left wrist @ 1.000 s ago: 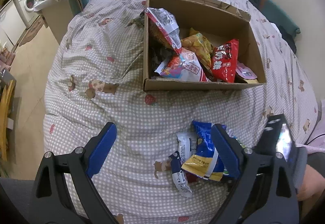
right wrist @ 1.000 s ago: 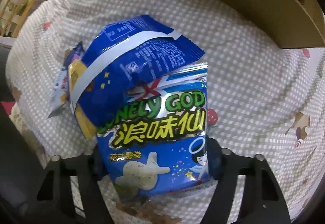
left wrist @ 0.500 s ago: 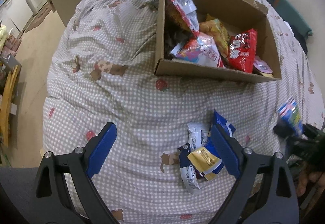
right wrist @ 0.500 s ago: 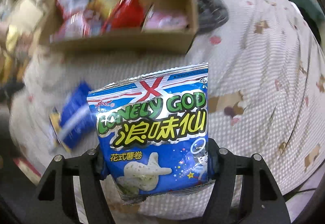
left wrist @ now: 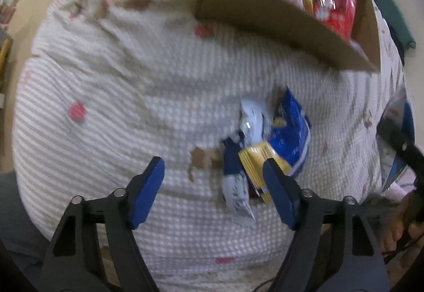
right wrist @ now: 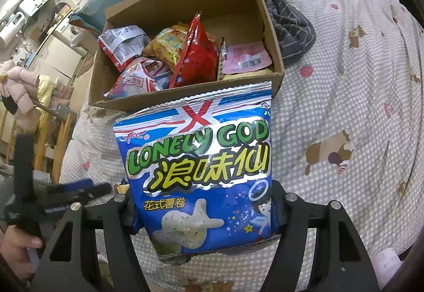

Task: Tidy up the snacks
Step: 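Grasp the blue-and-white stick packet with the left tool, then carry the stick packet and Lonely God bag up over the box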

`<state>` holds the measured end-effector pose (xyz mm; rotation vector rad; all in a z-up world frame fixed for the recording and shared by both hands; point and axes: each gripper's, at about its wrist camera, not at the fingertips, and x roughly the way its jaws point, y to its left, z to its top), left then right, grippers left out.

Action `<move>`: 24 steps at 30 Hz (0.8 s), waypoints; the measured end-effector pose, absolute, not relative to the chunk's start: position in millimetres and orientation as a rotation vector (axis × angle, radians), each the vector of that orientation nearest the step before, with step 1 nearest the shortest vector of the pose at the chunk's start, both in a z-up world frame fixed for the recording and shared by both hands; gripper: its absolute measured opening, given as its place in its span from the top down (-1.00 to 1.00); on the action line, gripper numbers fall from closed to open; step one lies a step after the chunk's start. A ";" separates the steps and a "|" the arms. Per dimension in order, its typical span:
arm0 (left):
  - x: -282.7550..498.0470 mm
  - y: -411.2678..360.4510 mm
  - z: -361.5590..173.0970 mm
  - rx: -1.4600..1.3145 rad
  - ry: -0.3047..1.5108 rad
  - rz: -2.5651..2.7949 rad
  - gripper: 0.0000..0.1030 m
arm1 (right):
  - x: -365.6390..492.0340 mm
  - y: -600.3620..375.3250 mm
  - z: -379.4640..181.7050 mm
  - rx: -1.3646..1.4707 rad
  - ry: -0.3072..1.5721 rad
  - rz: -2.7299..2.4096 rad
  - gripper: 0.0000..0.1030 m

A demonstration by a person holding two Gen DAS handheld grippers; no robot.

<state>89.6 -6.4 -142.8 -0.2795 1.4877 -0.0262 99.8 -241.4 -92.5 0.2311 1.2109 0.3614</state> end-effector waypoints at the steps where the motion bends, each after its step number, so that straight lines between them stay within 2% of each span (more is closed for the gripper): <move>1: 88.4 -10.1 -144.7 -0.265 1.497 -0.037 -0.21 | 99.9 -240.5 -92.4 0.230 1.212 0.363 -0.36; 4: 84.3 -22.7 -154.2 -0.236 1.540 -0.081 -0.09 | 97.6 -241.5 -92.7 0.237 1.218 0.363 -0.36; 7: 79.8 -31.2 -165.7 -0.211 1.582 -0.090 0.12 | 97.2 -242.1 -93.4 0.236 1.223 0.362 -0.36; 10: 80.7 -36.8 -166.7 -0.181 1.582 -0.105 0.48 | 99.4 -239.7 -94.9 0.231 1.225 0.364 -0.36; 11: 81.2 -37.8 -165.2 -0.176 1.576 -0.104 0.70 | 99.2 -238.7 -95.5 0.229 1.228 0.367 -0.36; 24: 81.6 -30.0 -138.1 -0.134 1.457 -0.019 0.71 | 98.9 -236.8 -97.5 0.223 1.225 0.368 -0.36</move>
